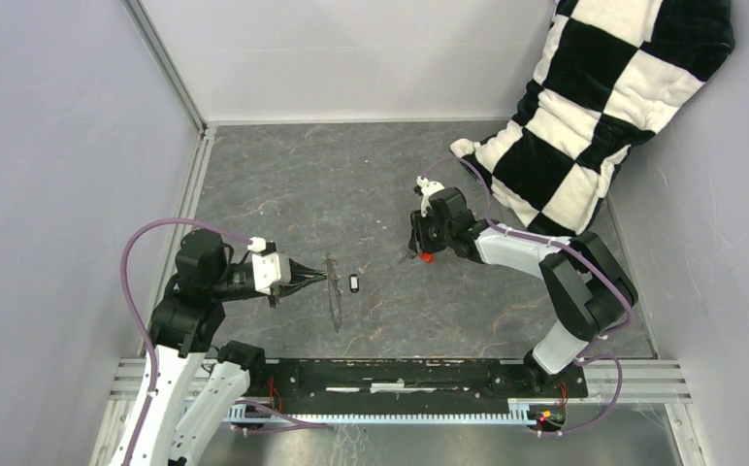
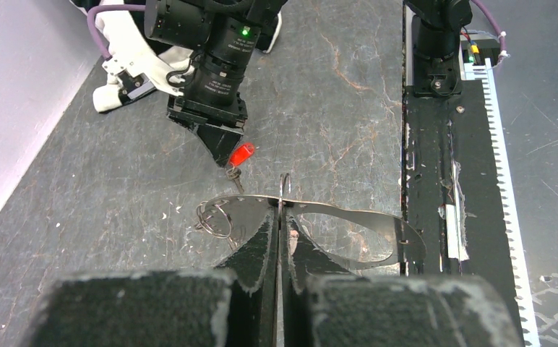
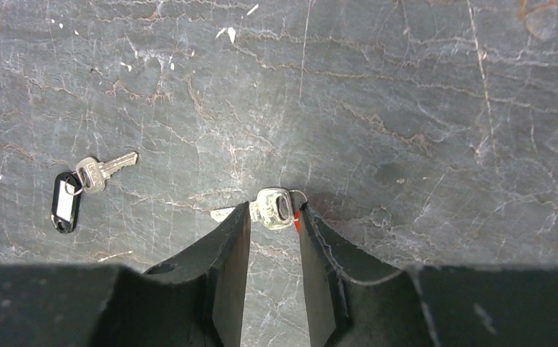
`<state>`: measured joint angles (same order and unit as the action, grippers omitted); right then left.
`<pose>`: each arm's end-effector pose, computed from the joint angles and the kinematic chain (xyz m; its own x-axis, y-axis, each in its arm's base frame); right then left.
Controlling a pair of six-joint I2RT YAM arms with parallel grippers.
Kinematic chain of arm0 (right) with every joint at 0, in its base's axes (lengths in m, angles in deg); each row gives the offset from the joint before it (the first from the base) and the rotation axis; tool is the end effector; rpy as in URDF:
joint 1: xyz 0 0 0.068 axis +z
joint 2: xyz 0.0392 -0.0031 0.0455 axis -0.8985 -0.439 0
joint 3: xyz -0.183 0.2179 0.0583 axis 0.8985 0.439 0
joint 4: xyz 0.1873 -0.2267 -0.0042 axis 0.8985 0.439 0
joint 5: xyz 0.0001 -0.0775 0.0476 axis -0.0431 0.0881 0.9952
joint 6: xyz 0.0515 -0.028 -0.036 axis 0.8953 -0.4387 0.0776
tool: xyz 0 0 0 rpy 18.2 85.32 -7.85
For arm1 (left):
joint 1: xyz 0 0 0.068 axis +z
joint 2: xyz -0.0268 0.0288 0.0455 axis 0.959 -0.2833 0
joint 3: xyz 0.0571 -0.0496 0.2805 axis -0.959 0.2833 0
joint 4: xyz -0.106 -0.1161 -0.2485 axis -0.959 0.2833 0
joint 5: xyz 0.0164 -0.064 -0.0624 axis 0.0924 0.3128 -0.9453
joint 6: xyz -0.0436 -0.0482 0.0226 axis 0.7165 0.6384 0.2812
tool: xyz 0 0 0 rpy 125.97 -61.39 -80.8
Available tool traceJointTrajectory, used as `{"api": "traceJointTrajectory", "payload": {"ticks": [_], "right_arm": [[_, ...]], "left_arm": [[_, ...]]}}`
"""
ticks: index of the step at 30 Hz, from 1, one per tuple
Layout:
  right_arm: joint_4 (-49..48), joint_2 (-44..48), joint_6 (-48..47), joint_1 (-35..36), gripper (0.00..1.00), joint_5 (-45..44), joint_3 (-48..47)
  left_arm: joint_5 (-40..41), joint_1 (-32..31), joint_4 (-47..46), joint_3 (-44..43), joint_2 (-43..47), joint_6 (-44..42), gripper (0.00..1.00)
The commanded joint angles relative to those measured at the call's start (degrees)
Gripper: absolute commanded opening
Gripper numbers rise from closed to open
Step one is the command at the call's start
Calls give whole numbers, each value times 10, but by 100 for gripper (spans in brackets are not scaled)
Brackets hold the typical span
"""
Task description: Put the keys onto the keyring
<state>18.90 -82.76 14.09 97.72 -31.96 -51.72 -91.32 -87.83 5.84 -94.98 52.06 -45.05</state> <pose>0.3116 0.2148 0.1534 -0.7487 -0.1107 -0.6536 -0.3901 0.8708 0.2993 0.1124 -0.0789 0.3586 0.1937 0.2102 -0.9583 0.9543 0.1864 0.2338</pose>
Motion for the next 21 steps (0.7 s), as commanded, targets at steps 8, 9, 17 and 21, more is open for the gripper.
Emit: {"api": "traceJointTrajectory", "payload": {"ticks": [8,9,17,21], "right_arm": [[21,-41,33,3,36,5,-11],[23,-43,36,3,36,4,-13],[23,-51,39,2,35,1,-23],[14,-49,39,2,33,3,-24]], "left_arm": [[-3,-1,-10,-15,9,-5,2],[-3,0,-11,-15,10,-5,2],[-3,0,-11,-15,10,-7,2],[-3,0,-10,-14,11,-5,2]]}}
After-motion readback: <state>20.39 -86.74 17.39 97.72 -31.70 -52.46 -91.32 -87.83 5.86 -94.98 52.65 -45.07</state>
